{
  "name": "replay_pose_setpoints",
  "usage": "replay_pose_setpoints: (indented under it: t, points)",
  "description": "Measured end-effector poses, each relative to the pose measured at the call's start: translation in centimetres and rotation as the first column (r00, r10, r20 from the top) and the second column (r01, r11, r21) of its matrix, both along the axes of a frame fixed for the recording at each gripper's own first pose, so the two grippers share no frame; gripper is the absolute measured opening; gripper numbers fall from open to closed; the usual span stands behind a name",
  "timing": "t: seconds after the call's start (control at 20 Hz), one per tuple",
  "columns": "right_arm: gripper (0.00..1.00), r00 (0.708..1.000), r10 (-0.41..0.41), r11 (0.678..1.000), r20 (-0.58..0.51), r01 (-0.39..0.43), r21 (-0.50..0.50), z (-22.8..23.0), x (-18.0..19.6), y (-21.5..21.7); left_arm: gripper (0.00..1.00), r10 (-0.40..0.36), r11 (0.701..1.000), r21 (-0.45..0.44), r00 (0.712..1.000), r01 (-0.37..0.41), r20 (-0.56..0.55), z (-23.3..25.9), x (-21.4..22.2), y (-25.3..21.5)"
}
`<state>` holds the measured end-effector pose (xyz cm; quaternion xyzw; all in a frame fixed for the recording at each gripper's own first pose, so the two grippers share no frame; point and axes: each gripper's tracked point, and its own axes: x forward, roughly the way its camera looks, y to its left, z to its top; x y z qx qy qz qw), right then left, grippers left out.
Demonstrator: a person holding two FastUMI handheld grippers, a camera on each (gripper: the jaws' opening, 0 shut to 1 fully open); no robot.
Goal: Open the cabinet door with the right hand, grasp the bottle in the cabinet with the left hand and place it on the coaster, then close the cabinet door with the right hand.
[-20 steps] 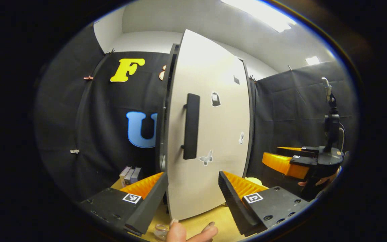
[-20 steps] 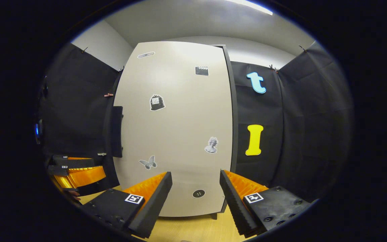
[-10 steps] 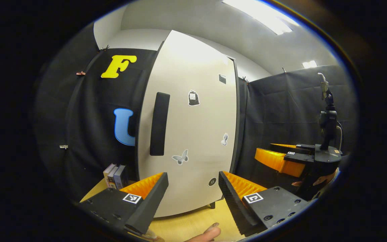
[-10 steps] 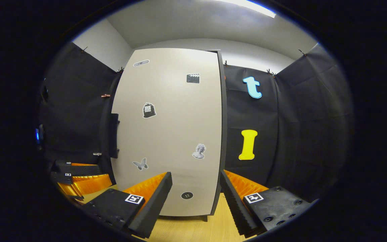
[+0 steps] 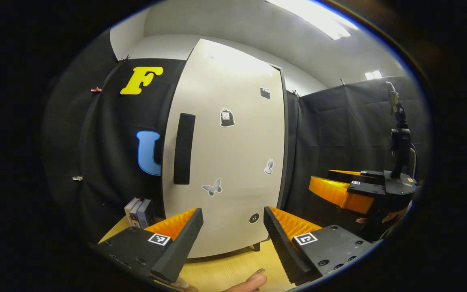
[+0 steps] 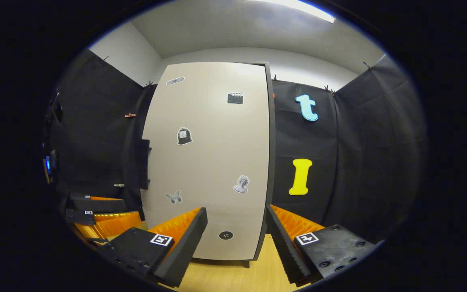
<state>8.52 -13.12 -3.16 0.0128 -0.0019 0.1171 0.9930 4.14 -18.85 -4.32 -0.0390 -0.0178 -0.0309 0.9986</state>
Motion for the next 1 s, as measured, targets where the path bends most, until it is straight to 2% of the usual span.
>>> replay_pose_setpoints:
  t: [0.2,1.0]
  points:
    - [0.94,1.000,0.020,1.000,0.010,-0.020,-0.014,0.16,-0.17,0.48,0.94,0.002,1.000,-0.025,1.000,-0.002,0.001,0.05,0.11,-0.03]
    - [0.94,0.999,0.032,0.999,0.010,-0.032,-0.029,-0.51,0.04,0.32,0.95,0.006,1.000,-0.010,1.000,-0.006,-0.008,-0.08,0.44,0.53]
